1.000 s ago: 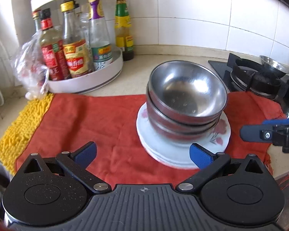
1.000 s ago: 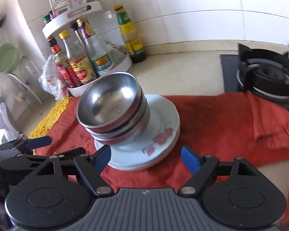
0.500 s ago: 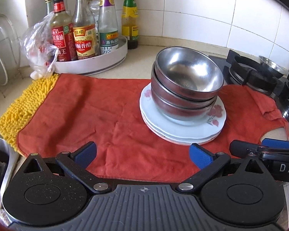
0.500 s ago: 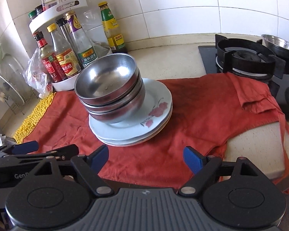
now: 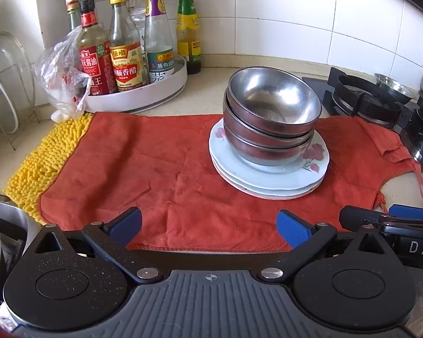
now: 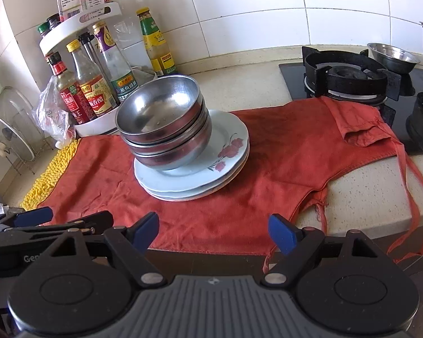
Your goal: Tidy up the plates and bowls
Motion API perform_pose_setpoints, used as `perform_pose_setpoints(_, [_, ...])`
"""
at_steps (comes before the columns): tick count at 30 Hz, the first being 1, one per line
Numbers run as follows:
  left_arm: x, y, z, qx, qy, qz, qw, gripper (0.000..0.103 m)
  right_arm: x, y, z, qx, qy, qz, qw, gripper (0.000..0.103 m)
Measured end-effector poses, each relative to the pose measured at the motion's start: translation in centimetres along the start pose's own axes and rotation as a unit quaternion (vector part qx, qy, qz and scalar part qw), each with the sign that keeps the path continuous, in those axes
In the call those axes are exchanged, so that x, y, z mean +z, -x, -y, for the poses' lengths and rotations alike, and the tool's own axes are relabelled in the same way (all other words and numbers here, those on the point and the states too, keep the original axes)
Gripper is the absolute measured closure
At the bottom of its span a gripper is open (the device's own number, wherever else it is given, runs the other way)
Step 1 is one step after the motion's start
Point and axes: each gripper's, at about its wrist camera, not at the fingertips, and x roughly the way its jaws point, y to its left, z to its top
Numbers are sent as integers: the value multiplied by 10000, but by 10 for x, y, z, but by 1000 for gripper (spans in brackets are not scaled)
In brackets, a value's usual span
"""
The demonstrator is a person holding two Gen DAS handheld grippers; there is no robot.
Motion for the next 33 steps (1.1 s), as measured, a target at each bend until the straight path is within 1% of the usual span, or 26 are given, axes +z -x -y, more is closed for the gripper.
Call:
perform_pose_setpoints(4, [-1, 4, -1, -26, -41, -10, 10000, 1, -3, 5, -2, 10, 4, 40, 10000, 18])
perform_pose_setpoints(8, [-3, 6, -5, -126, 41, -32, 9999, 1, -3, 9, -3, 27, 42, 68, 10000, 18])
perform_pose_setpoints(14, [-5, 11, -3, -56, -2, 5, 10000, 1, -5, 9, -1, 52, 55, 59, 10000, 18])
perform_pose_setpoints(22, [-9, 13, -4, -130, 91, -33, 9999, 2, -6, 12, 1, 40, 68, 76, 9999, 18])
perform_pose_setpoints(26, [-9, 14, -2, -187, 105, -19, 9998, 1, -6, 12, 3, -66, 84, 105, 9999, 17])
perform_pose_setpoints(33, [-9, 15, 1, -169, 30, 12, 9999, 1, -7, 14, 6, -103, 80, 99, 9999, 17])
